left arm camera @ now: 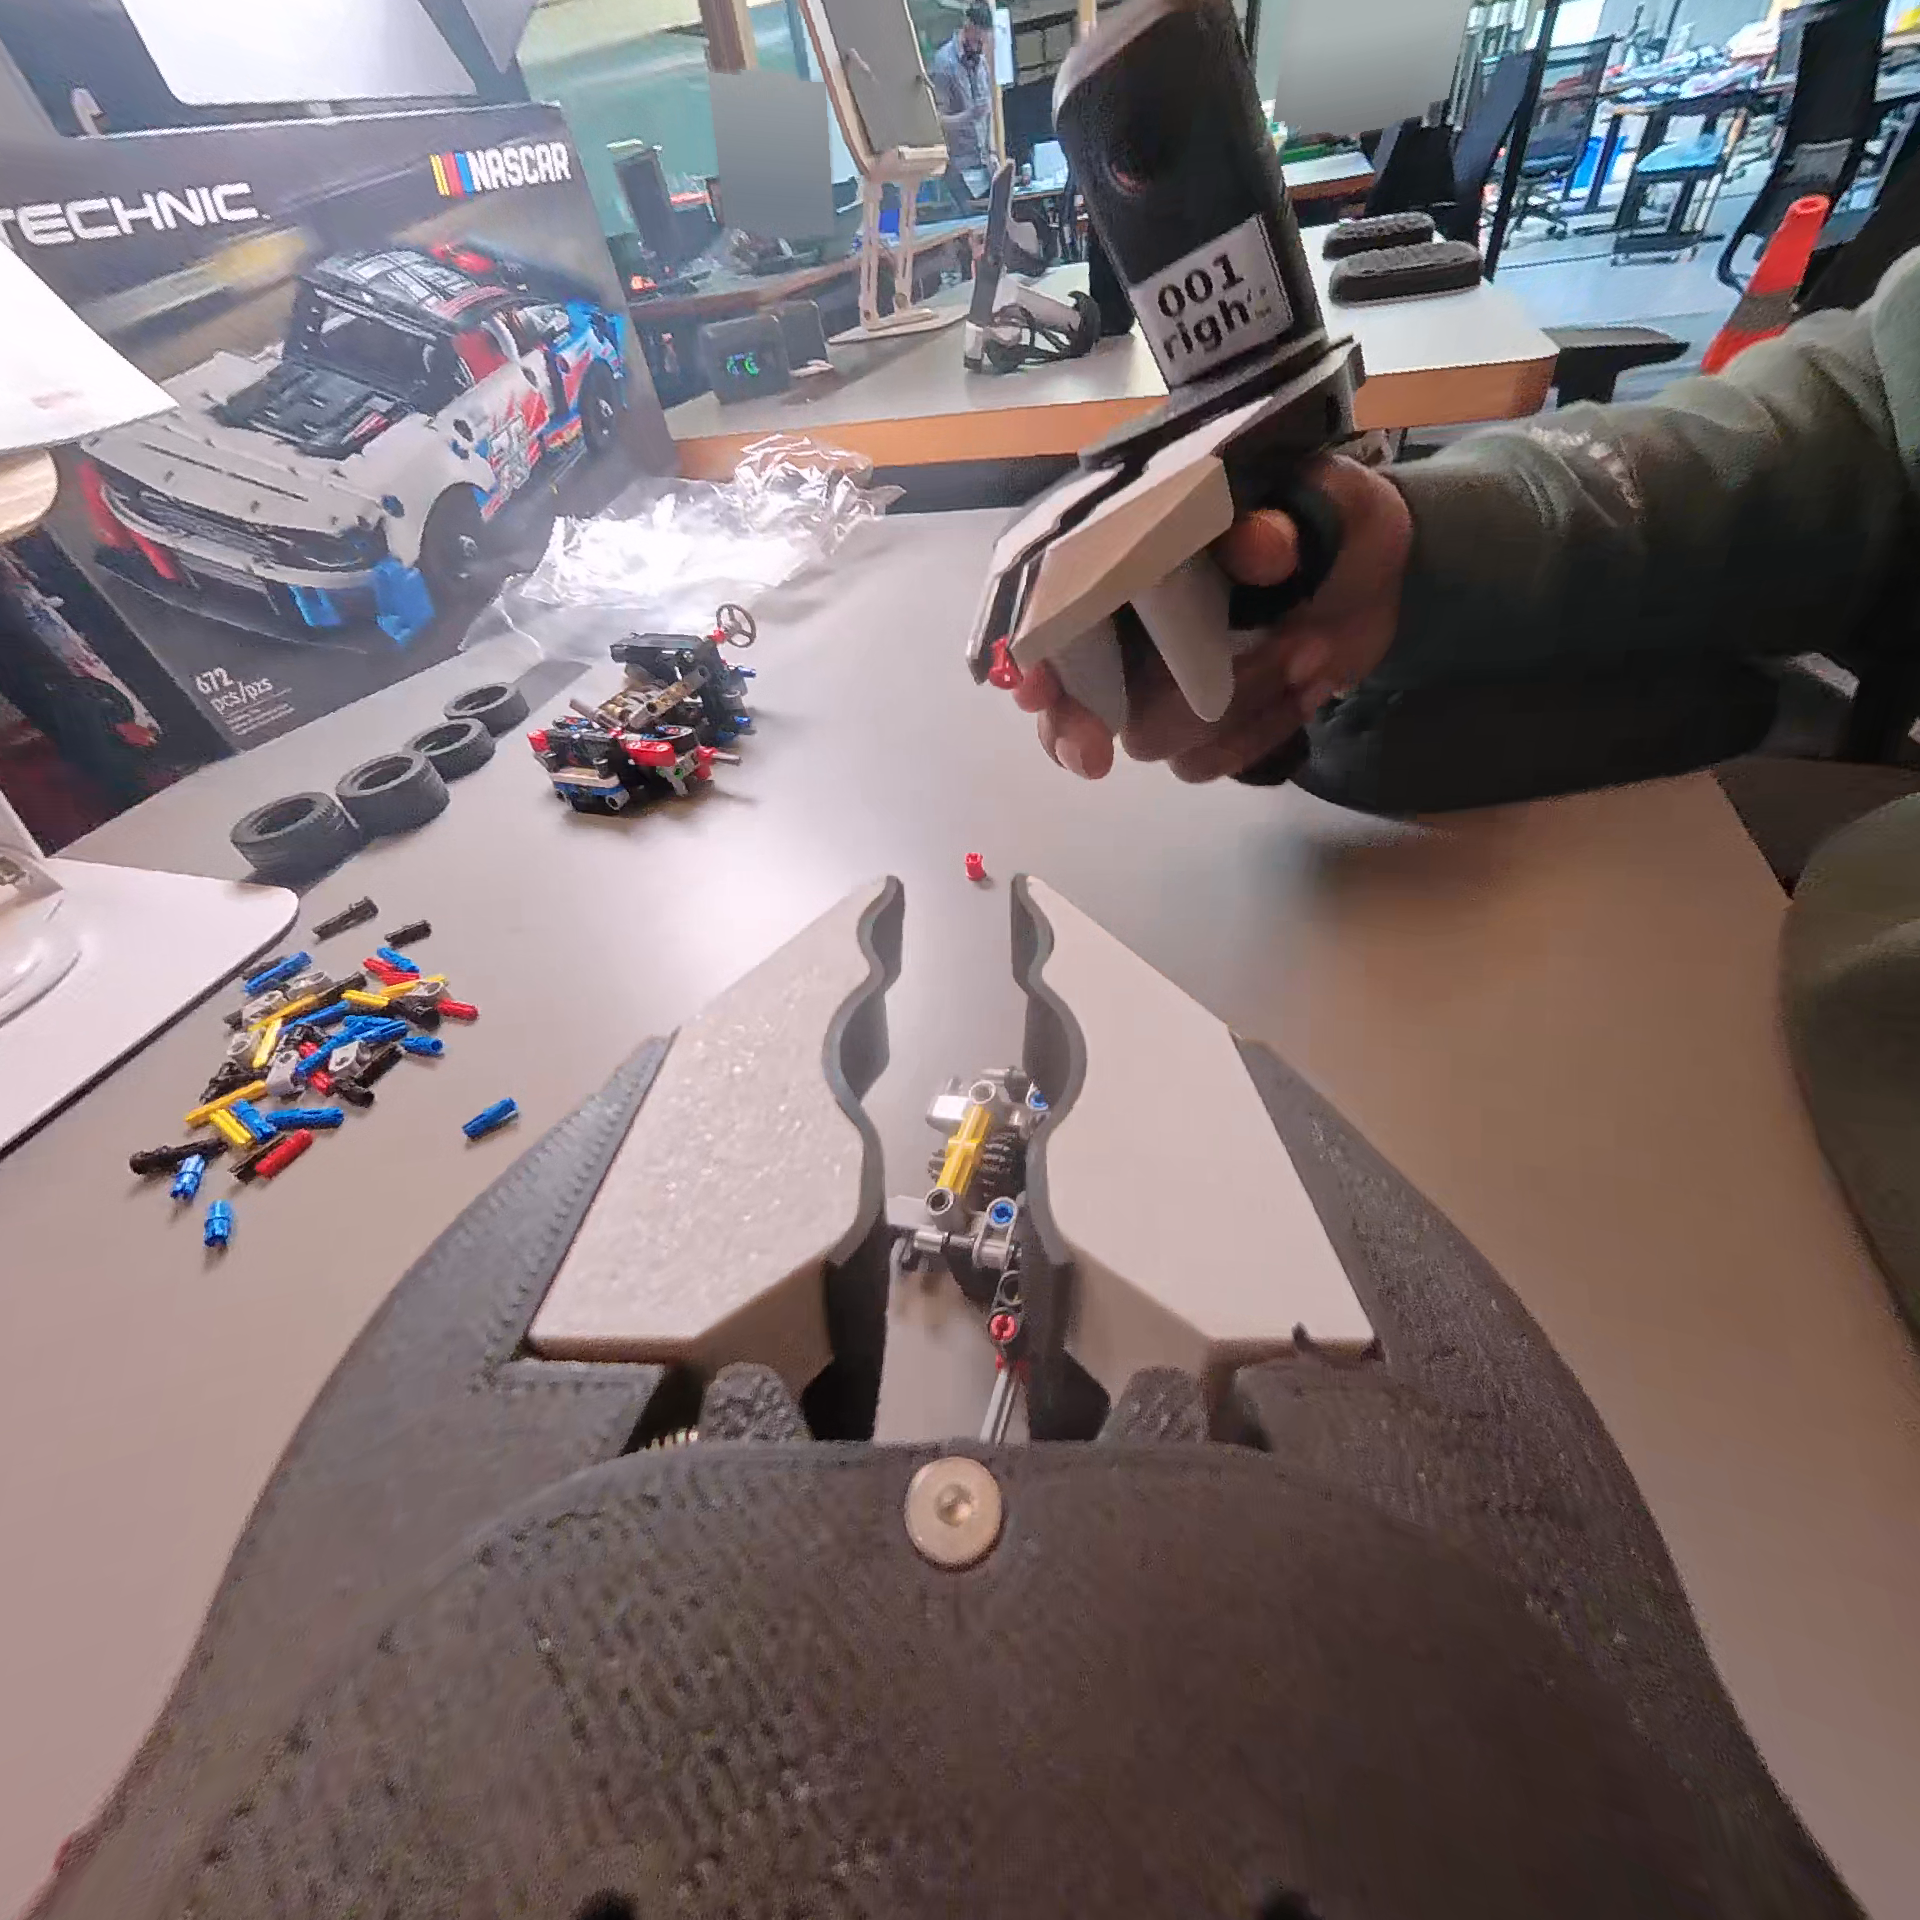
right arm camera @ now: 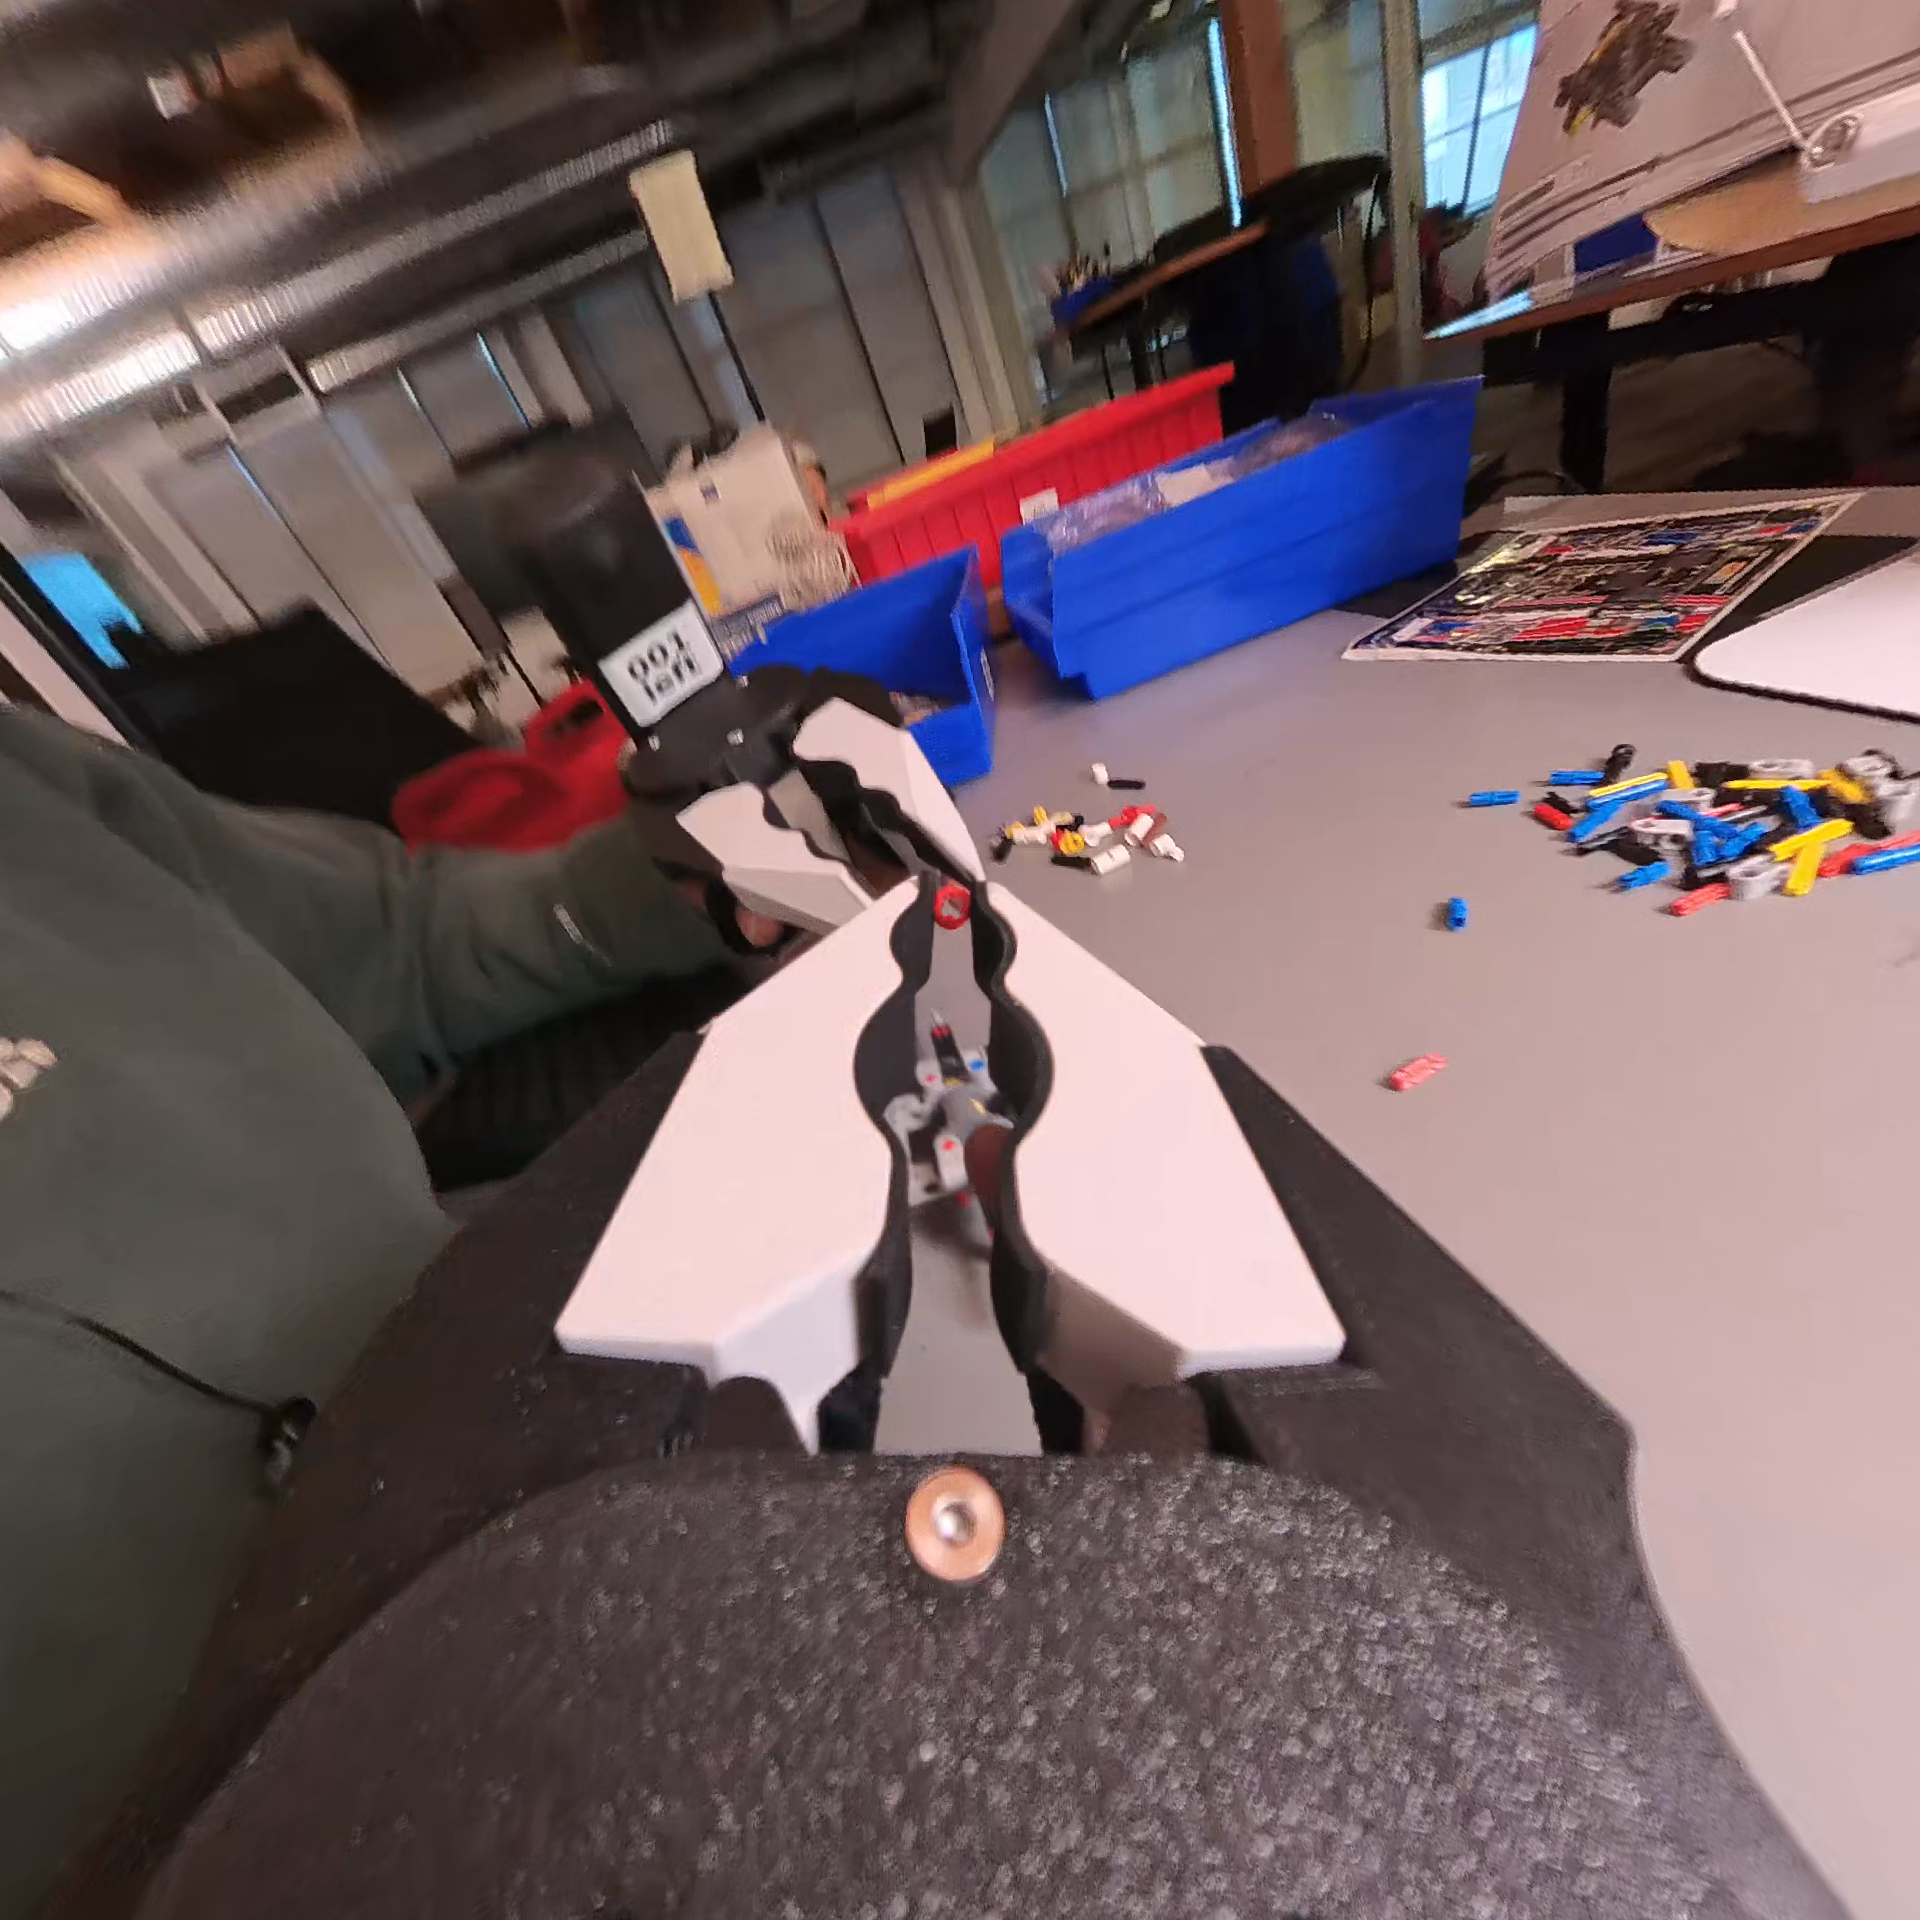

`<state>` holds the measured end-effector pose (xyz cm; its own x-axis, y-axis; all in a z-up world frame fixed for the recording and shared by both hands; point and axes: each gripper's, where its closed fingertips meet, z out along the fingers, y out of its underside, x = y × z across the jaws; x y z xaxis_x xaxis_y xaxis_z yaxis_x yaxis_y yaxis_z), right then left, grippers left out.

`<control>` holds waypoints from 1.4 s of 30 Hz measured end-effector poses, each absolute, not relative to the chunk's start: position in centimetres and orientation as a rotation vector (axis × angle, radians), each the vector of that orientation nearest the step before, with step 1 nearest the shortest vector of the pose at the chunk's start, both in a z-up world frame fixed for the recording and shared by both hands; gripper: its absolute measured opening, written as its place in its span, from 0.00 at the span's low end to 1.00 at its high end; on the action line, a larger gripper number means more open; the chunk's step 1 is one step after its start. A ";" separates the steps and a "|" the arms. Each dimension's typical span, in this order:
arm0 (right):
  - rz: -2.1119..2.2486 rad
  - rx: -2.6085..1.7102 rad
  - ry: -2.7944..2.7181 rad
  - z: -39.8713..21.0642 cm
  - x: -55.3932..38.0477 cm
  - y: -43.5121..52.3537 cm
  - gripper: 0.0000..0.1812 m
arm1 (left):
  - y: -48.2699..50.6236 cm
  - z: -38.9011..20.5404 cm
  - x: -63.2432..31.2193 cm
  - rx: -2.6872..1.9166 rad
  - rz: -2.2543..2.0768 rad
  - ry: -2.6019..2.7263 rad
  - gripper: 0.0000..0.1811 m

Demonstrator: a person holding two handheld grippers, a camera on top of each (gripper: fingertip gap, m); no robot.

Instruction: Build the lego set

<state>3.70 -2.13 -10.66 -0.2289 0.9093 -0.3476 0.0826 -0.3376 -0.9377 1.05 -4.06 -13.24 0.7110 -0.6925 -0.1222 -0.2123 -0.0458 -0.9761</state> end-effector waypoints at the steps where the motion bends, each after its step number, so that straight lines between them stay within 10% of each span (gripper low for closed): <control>1: 1.684 -1.385 -1.182 -10.4 3.6 -2.1 0.03 | -4.0 -13.1 1.1 -1.613 -0.467 0.730 0.08; 23: 2.053 -1.398 -0.922 -9.3 4.0 -2.0 0.02 | -2.3 -11.5 3.8 -1.567 -0.507 0.556 0.00; 31: 2.117 -1.431 -0.915 -9.5 4.1 -2.1 0.03 | -2.1 -11.0 4.1 -1.504 -0.408 0.608 0.13; 42: 2.154 -1.466 -1.073 -10.7 3.7 -4.5 0.03 | -3.2 -12.2 4.8 -1.493 -0.315 0.758 0.00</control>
